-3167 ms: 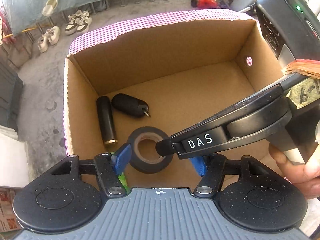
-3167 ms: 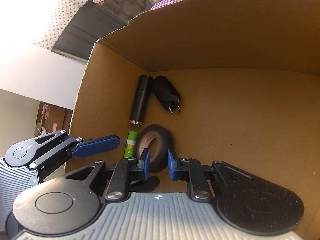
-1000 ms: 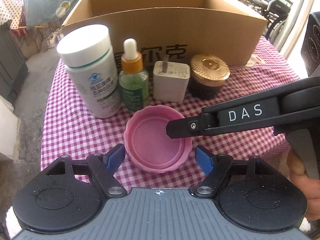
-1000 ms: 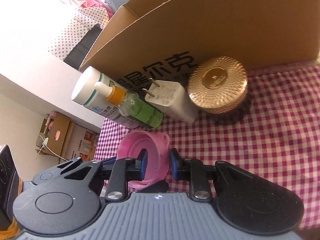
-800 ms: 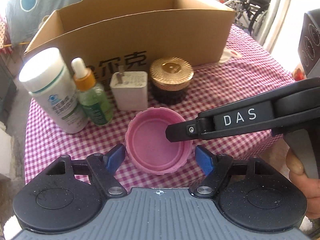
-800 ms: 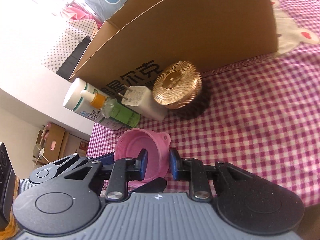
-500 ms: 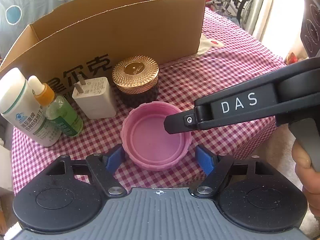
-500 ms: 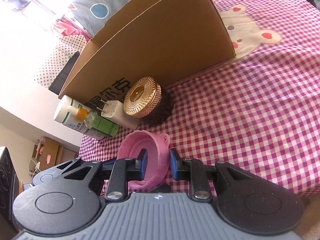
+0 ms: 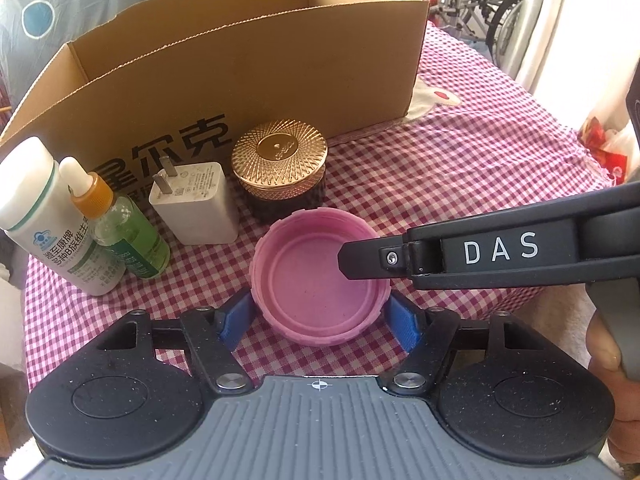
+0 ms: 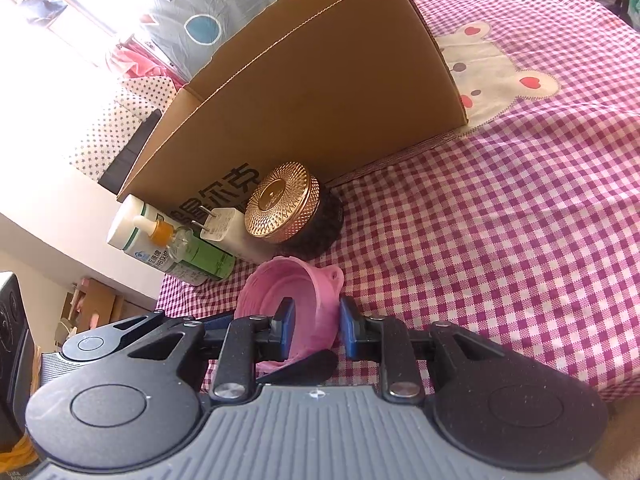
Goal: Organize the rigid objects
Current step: 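Lift the pink cup with the right gripper and carry it over the box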
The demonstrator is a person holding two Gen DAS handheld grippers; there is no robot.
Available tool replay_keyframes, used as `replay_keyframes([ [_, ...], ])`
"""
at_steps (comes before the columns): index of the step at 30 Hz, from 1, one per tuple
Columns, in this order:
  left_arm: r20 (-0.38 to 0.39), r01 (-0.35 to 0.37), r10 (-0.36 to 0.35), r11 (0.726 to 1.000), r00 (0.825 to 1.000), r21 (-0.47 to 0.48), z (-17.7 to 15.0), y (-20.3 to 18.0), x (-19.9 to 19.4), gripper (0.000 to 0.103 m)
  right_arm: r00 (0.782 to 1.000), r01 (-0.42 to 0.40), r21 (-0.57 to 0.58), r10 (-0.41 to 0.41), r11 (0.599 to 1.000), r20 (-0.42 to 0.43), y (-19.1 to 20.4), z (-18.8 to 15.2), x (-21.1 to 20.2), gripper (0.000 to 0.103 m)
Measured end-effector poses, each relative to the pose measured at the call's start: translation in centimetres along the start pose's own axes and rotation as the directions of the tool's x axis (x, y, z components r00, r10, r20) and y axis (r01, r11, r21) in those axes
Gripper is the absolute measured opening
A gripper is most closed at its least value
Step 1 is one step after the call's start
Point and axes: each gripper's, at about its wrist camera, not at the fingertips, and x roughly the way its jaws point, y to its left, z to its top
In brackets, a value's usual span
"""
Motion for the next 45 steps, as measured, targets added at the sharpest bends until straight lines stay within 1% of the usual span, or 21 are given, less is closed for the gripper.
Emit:
replay_keyframes([
  [10,0.079,-0.020,0.018,0.999,0.997,0.029,0.3,-1.3,-2.8,0.070,0.999,-0.005,-0.014,0.006,1.000,0.054,1.1,-0.5,-2.6,0.027],
  [15,0.135,-0.046,0.038,0.997,0.990,0.056,0.6,-1.9,-4.8,0.070,0.995,0.004,-0.067,0.003,0.998,0.103,2.8,-0.6,-4.4,0.027],
  [21,0.223,-0.080,0.061,0.994,0.973,0.078,2.1,-2.2,-7.7,0.070,0.982,0.010,-0.134,0.015,0.991,0.187,5.1,0.4,-6.9,0.027],
  [28,0.322,-0.129,0.093,0.987,0.942,0.093,5.2,-1.7,-10.4,0.070,0.959,0.009,-0.224,0.054,0.975,0.276,7.8,3.5,-8.8,0.027],
  [33,0.365,-0.160,0.116,0.983,0.924,0.092,7.7,-1.1,-11.2,0.070,0.947,0.005,-0.271,0.083,0.962,0.310,9.2,6.3,-9.2,0.027],
  [36,0.375,-0.177,0.131,0.980,0.918,0.091,9.1,-0.8,-11.3,0.070,0.945,0.001,-0.288,0.093,0.958,0.314,9.7,8.0,-9.1,0.027],
  [40,0.368,-0.188,0.143,0.978,0.919,0.092,10.8,0.0,-11.0,0.070,0.948,-0.016,-0.293,0.108,0.956,0.299,10.2,10.3,-8.3,0.027],
  [45,0.316,-0.176,0.144,0.981,0.938,0.078,13.2,1.6,-9.8,0.070,0.963,-0.039,-0.296,0.115,0.954,0.243,10.5,13.4,-6.2,0.027],
])
